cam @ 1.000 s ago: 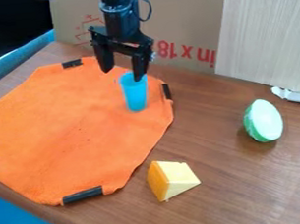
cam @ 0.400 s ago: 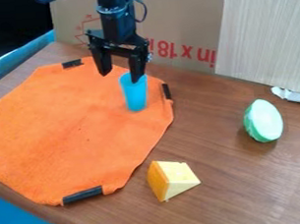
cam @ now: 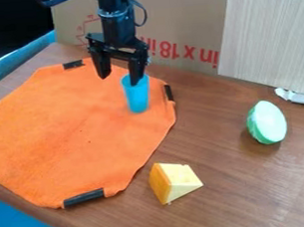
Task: Removed the blue figure from the edge of the cloth to the right
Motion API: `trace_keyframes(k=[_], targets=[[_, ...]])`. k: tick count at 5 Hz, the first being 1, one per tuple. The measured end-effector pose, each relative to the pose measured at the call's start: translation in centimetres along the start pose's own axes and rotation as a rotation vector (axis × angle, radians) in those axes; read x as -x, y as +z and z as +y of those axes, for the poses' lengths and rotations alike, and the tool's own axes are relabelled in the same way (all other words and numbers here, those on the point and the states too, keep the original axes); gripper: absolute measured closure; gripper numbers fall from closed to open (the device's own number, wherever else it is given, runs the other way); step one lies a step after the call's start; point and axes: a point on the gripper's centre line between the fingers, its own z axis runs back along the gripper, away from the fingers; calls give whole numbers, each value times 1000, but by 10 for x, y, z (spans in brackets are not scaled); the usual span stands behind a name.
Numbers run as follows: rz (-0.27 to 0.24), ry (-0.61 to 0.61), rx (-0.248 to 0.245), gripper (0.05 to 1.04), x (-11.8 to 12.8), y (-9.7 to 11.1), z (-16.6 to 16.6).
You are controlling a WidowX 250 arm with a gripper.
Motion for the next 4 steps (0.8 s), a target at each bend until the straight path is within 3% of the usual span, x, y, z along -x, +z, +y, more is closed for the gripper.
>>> trace_keyframes(k=[2,4], targets=[[3,-9,-25,107,-2,-10,3],[1,3,-14,681,0,-22,1]])
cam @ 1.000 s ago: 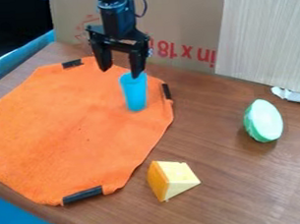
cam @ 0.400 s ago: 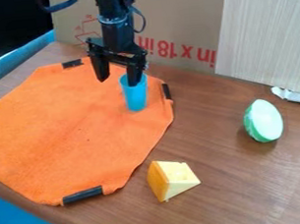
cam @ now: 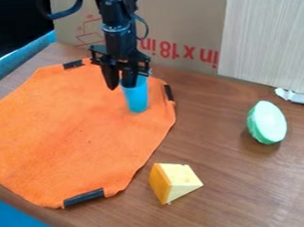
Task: Removed the blue figure from the edge of the cloth to the right
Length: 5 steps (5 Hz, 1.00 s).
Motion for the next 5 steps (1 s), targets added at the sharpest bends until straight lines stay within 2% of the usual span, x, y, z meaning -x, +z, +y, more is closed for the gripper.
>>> trace_keyframes(k=[1,2,3,4,5], targets=[[2,-6,29,907,3,-3,-4],[-3,-19,62,1000,5,4,-9],[-10,-32,91,1006,5,15,-24],[-10,-94,73,1006,7,21,-64],[13,-134,75,1006,14,18,-85]])
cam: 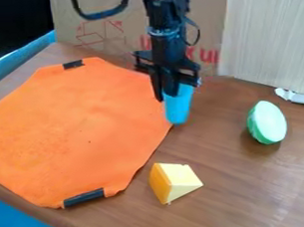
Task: Removed the blue figure from the edge of the cloth to the right
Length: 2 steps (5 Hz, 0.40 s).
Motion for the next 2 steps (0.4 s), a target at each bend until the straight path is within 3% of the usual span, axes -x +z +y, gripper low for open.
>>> trace_keyframes(k=[2], targets=[[16,-135,7,1006,13,-8,-50]])
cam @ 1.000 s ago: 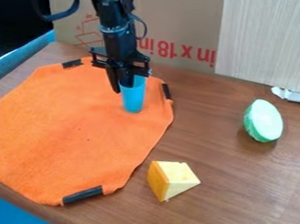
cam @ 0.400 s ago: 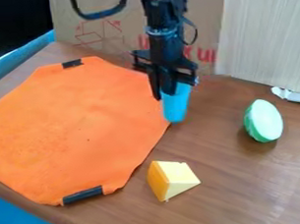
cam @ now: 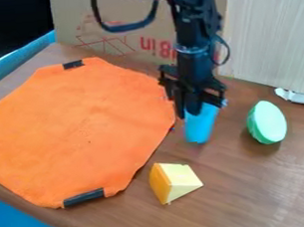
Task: Removed the blue figure from the edge of the cloth to the right
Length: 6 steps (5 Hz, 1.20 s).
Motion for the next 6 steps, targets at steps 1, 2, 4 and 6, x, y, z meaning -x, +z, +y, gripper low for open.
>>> trace_keyframes(k=[1,2,4,6], targets=[[15,-18,40,1006,7,-3,-8],[-14,-18,29,986,9,6,-7],[-65,-51,34,547,12,15,-7],[-153,4,97,79,20,59,18]])
